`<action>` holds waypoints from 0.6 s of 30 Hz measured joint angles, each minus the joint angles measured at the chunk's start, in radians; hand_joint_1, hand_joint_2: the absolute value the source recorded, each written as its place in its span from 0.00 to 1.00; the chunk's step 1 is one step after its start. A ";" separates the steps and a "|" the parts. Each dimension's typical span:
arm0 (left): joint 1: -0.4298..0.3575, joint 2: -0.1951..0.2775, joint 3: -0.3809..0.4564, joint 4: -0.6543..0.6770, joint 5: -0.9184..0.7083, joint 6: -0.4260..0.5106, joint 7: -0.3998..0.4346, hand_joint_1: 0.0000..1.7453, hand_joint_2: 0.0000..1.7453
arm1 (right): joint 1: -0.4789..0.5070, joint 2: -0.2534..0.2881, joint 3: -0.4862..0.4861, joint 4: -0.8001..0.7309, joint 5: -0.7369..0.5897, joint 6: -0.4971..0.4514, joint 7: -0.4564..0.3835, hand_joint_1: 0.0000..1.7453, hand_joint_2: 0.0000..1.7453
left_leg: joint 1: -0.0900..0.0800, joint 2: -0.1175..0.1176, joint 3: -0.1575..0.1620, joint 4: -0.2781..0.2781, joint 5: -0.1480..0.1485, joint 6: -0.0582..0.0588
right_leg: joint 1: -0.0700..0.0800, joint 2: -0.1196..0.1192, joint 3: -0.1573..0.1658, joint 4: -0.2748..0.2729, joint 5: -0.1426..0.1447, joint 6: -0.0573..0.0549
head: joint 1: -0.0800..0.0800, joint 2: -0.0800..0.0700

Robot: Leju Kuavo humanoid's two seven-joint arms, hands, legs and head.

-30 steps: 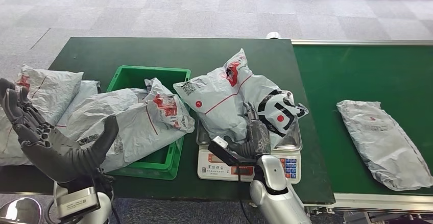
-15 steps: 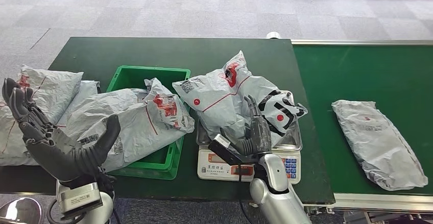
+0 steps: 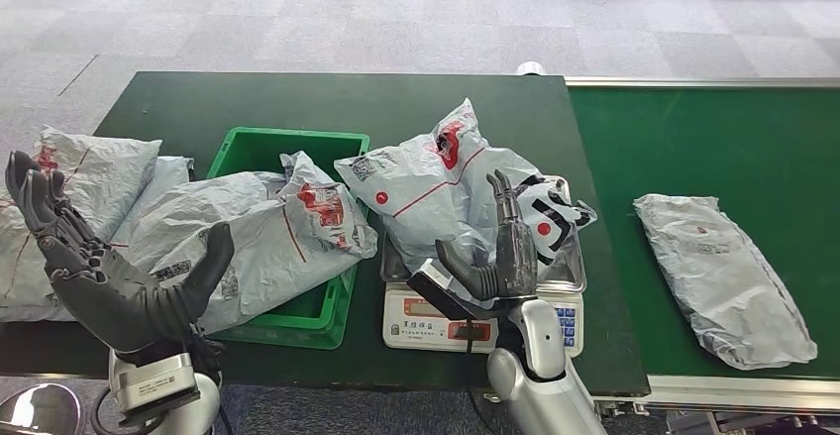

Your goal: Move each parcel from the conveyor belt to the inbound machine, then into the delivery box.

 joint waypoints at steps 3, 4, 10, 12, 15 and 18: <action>0.003 0.000 0.000 -0.001 -0.005 0.000 0.002 0.00 1.00 | 0.024 -0.007 0.000 -0.075 0.033 -0.059 0.000 0.00 1.00 | 0.000 0.000 0.000 0.000 0.000 0.000 | 0.000 0.000 0.000 0.000 0.000 0.000 | 0.000 0.000; 0.005 0.000 0.000 -0.001 -0.007 0.000 0.002 0.00 1.00 | 0.032 -0.010 -0.001 -0.100 0.045 -0.080 0.000 0.00 1.00 | 0.000 0.000 0.000 0.000 0.000 0.000 | 0.000 0.000 0.000 0.000 0.000 0.000 | 0.000 0.000; 0.002 0.000 0.000 0.009 -0.049 -0.043 0.056 0.00 1.00 | 0.108 -0.018 -0.036 -0.312 0.179 -0.144 -0.010 0.00 1.00 | 0.000 0.000 0.000 0.000 -0.001 0.000 | 0.000 0.000 -0.001 0.000 0.000 0.000 | 0.000 0.000; -0.014 0.000 0.000 0.038 -0.108 -0.095 0.111 0.00 1.00 | 0.129 -0.018 -0.062 -0.394 0.246 -0.145 0.008 0.00 1.00 | 0.000 0.000 0.000 0.000 -0.001 0.000 | 0.000 -0.001 -0.001 0.000 0.000 0.000 | 0.000 0.000; -0.052 0.000 0.000 0.112 -0.185 -0.151 0.163 0.00 1.00 | 0.144 -0.019 -0.096 -0.489 0.287 -0.146 0.033 0.00 1.00 | 0.000 0.001 0.000 0.000 -0.001 0.001 | 0.000 0.000 -0.001 -0.001 0.000 0.000 | 0.000 0.000; -0.102 -0.003 -0.004 0.208 -0.228 -0.183 0.184 0.00 1.00 | 0.155 -0.018 -0.121 -0.560 0.294 -0.146 0.031 0.00 1.00 | -0.001 0.002 0.001 0.000 0.000 0.001 | -0.001 0.001 -0.001 0.000 0.001 0.001 | 0.000 0.000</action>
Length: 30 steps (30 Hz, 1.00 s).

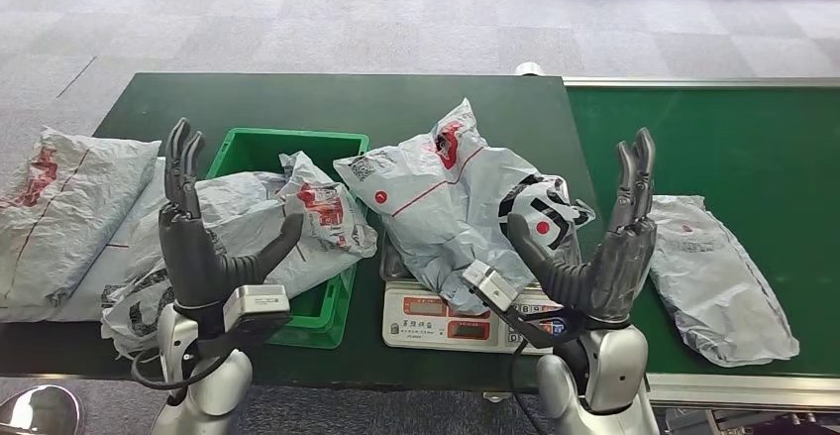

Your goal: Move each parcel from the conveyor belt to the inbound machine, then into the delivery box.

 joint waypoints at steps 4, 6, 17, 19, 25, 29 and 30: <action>-0.092 -0.004 -0.019 0.166 -0.073 -0.048 0.032 0.00 1.00 | 0.009 0.009 -0.010 -0.093 -0.008 0.000 0.001 0.00 1.00 | 0.000 -0.001 0.000 0.000 0.001 0.000 | 0.000 0.000 0.000 0.000 0.001 0.000 | 0.000 0.000; -0.143 -0.008 -0.032 0.253 -0.101 -0.070 0.041 0.00 1.00 | 0.009 0.014 -0.010 -0.128 -0.023 0.000 -0.002 0.00 1.00 | 0.000 0.000 0.000 0.000 0.001 0.000 | 0.000 0.000 0.000 0.000 0.001 0.000 | 0.000 0.000; -0.275 -0.034 -0.081 0.511 -0.126 -0.106 0.024 0.00 1.00 | 0.003 0.039 -0.012 -0.171 -0.057 0.001 -0.044 0.00 1.00 | 0.000 -0.001 -0.001 0.000 0.001 0.000 | 0.000 0.000 -0.001 0.000 0.001 0.000 | 0.000 0.000; -0.300 -0.050 -0.101 0.571 -0.148 -0.111 0.018 0.00 1.00 | -0.003 0.047 -0.012 -0.167 -0.060 0.002 -0.049 0.00 1.00 | 0.000 -0.001 -0.001 0.000 0.001 0.000 | 0.000 0.000 -0.001 0.000 0.001 0.000 | 0.000 0.000; -0.356 -0.108 -0.183 0.755 -0.239 -0.130 0.009 0.00 1.00 | -0.009 0.060 -0.012 -0.159 -0.088 0.002 -0.067 0.00 1.00 | -0.001 -0.001 -0.001 0.001 0.001 0.000 | -0.001 0.000 0.000 0.000 0.001 0.000 | 0.000 0.000; -0.370 -0.140 -0.235 0.849 -0.272 -0.138 0.009 0.00 1.00 | -0.009 0.067 -0.015 -0.158 -0.101 0.002 -0.085 0.00 1.00 | -0.001 -0.001 -0.001 0.000 0.001 0.000 | -0.001 0.000 -0.001 0.000 0.001 0.000 | 0.000 0.000; -0.371 -0.146 -0.245 0.868 -0.275 -0.139 0.009 0.00 1.00 | -0.008 0.068 -0.015 -0.158 -0.102 0.002 -0.088 0.00 1.00 | -0.001 -0.001 -0.002 0.000 0.001 0.000 | -0.001 0.000 -0.001 0.000 0.001 0.000 | 0.000 0.000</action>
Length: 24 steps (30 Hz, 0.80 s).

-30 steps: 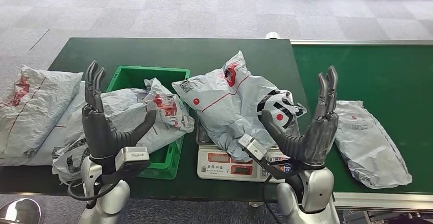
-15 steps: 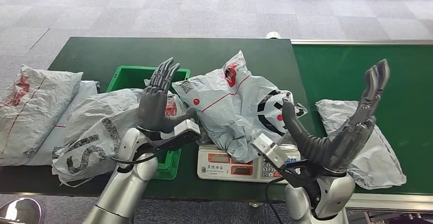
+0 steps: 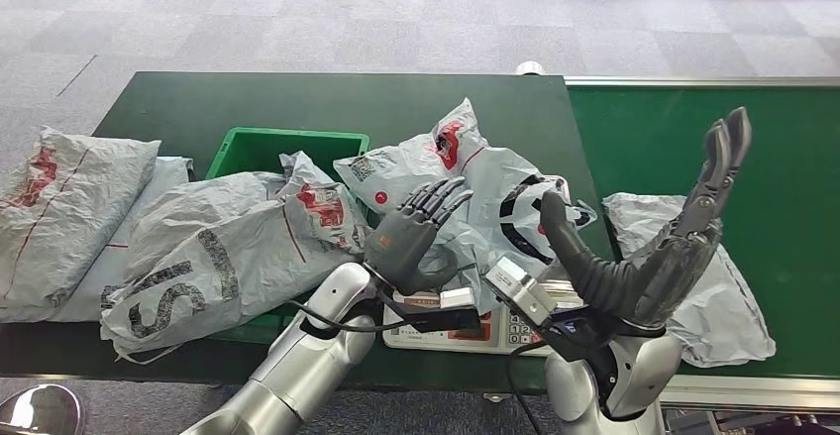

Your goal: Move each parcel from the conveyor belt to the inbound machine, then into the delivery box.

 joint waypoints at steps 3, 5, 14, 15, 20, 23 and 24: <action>-0.008 -0.012 -0.021 0.043 -0.007 -0.001 0.000 0.00 1.00 | 0.000 0.003 -0.002 0.000 -0.004 0.000 -0.004 0.00 1.00 | 0.000 0.000 0.000 0.000 0.000 0.000 | 0.000 0.000 0.000 0.000 0.000 0.000 | 0.000 0.000; -0.014 -0.016 -0.031 0.064 -0.010 -0.002 -0.001 0.00 1.00 | 0.000 0.006 -0.004 0.001 -0.008 0.000 -0.006 0.00 1.00 | 0.000 0.000 0.000 0.000 0.000 0.000 | 0.001 0.000 0.000 0.000 0.000 0.000 | 0.000 0.000; -0.037 -0.030 -0.081 0.138 -0.047 -0.024 0.013 0.06 1.00 | 0.000 0.014 -0.016 0.009 -0.037 0.000 -0.026 0.00 1.00 | 0.000 0.000 0.000 0.000 0.000 0.000 | 0.000 0.000 0.000 0.000 0.000 0.000 | 0.000 0.000; -0.038 -0.031 -0.085 0.143 -0.048 -0.027 0.014 0.31 1.00 | 0.000 0.015 -0.016 0.009 -0.038 0.000 -0.028 0.00 1.00 | 0.000 0.000 0.000 0.000 0.000 0.000 | 0.000 0.000 0.000 0.000 0.000 0.000 | 0.000 0.000; -0.046 -0.035 -0.103 0.170 -0.064 -0.048 0.020 1.00 1.00 | 0.000 0.018 -0.017 0.009 -0.041 0.000 -0.033 0.00 1.00 | 0.000 0.000 0.000 0.000 0.000 0.000 | 0.000 0.000 0.000 0.000 0.000 0.000 | 0.000 0.000; -0.050 -0.038 -0.117 0.186 -0.074 -0.059 0.021 1.00 1.00 | 0.000 0.019 -0.017 0.010 -0.042 0.000 -0.027 0.00 1.00 | 0.000 0.000 0.000 0.000 0.000 0.000 | 0.000 0.000 0.000 0.000 0.000 0.000 | 0.000 0.000; -0.052 -0.039 -0.121 0.191 -0.077 -0.061 0.020 1.00 1.00 | 0.000 0.019 -0.017 0.010 -0.041 0.000 -0.023 0.00 1.00 | 0.000 0.000 0.000 0.000 0.000 0.000 | 0.000 0.000 0.000 0.000 0.000 0.000 | 0.000 0.000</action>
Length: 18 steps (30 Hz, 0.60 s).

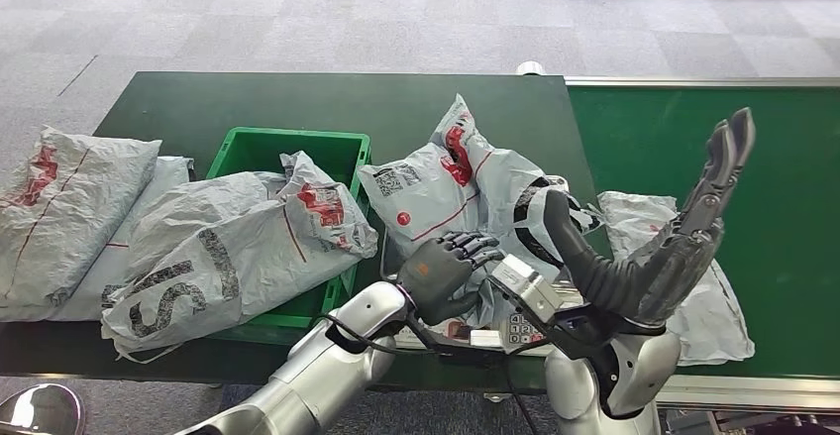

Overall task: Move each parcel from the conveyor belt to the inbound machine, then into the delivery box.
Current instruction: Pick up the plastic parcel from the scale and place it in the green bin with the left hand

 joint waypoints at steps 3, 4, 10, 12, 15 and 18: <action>-0.007 -0.001 -0.013 0.012 -0.005 -0.008 0.000 1.00 1.00 | 0.002 0.000 0.000 0.000 0.000 0.000 0.011 0.00 1.00 | 0.000 0.000 0.000 0.000 0.000 0.000 | 0.000 0.000 0.000 0.000 0.000 0.000 | 0.000 0.000; -0.011 -0.002 -0.018 0.015 -0.005 -0.010 0.000 1.00 1.00 | 0.004 0.000 0.000 0.000 0.000 0.000 0.014 0.00 1.00 | 0.000 0.000 0.000 0.000 0.000 0.000 | 0.000 0.000 0.000 0.000 0.000 0.000 | 0.000 0.000; -0.025 -0.003 -0.039 0.025 -0.002 0.009 0.009 1.00 1.00 | 0.021 0.000 0.000 0.000 -0.001 0.000 0.029 0.00 1.00 | 0.000 0.000 0.000 0.000 0.000 0.000 | 0.000 0.000 0.000 0.000 0.000 0.000 | 0.000 0.000; -0.029 -0.003 -0.041 0.023 0.006 0.040 0.016 1.00 1.00 | 0.025 0.000 0.000 0.000 0.000 0.000 0.034 0.00 1.00 | 0.000 0.000 0.000 0.000 0.000 0.000 | 0.000 0.000 0.000 0.000 0.000 0.000 | 0.000 0.000; -0.036 -0.002 -0.041 0.014 0.015 0.070 0.022 1.00 1.00 | 0.031 0.000 0.000 0.000 0.002 0.000 0.041 0.00 1.00 | 0.000 0.000 0.000 0.000 0.000 0.000 | 0.000 0.000 0.000 0.000 0.000 0.000 | 0.000 0.000; -0.039 0.001 -0.041 -0.001 0.003 0.119 0.049 1.00 1.00 | 0.033 -0.001 0.000 -0.001 0.004 0.000 0.044 0.00 1.00 | 0.000 0.000 0.000 0.000 0.000 0.000 | 0.000 0.000 0.000 0.000 0.000 0.000 | 0.000 0.000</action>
